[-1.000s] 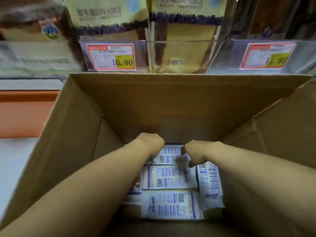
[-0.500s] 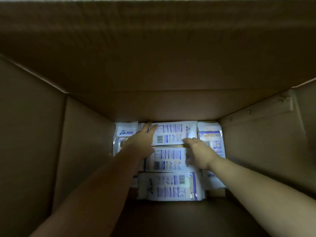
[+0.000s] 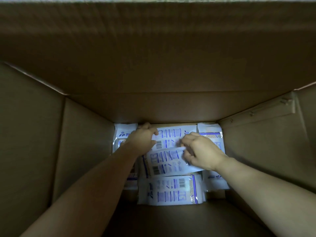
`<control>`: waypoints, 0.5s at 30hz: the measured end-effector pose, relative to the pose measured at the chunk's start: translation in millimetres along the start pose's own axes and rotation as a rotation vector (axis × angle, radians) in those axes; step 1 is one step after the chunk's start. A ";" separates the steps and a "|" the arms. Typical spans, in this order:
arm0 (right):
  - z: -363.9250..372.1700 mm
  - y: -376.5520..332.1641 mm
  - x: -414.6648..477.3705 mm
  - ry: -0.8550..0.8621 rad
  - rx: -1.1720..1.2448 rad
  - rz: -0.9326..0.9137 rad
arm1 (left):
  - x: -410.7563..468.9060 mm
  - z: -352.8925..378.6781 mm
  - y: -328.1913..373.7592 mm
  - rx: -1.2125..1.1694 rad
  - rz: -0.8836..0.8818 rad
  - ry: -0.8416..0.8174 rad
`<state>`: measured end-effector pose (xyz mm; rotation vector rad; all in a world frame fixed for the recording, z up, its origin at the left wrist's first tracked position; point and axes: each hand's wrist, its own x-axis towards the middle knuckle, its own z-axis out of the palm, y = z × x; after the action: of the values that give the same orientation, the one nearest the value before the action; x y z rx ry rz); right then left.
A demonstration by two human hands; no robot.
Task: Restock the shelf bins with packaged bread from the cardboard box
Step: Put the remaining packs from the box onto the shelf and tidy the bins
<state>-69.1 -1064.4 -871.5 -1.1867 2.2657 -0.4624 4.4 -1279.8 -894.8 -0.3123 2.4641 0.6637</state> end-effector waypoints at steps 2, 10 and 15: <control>-3.9 -2.2 -1.5 0.117 -0.018 -0.069 | 0.9 -1.5 -0.7 -0.052 -0.014 0.007; -22.6 10.2 -9.2 0.332 -0.137 -0.187 | 5.0 -12.5 3.5 -0.258 -0.123 -0.122; -14.2 11.3 3.0 0.366 0.002 -0.089 | -2.0 -18.9 9.7 -0.364 -0.228 -0.194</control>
<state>-86.3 -1059.8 -867.0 -1.2922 2.5199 -0.7695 -6.1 -1281.2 -876.3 -0.6263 2.0783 0.9911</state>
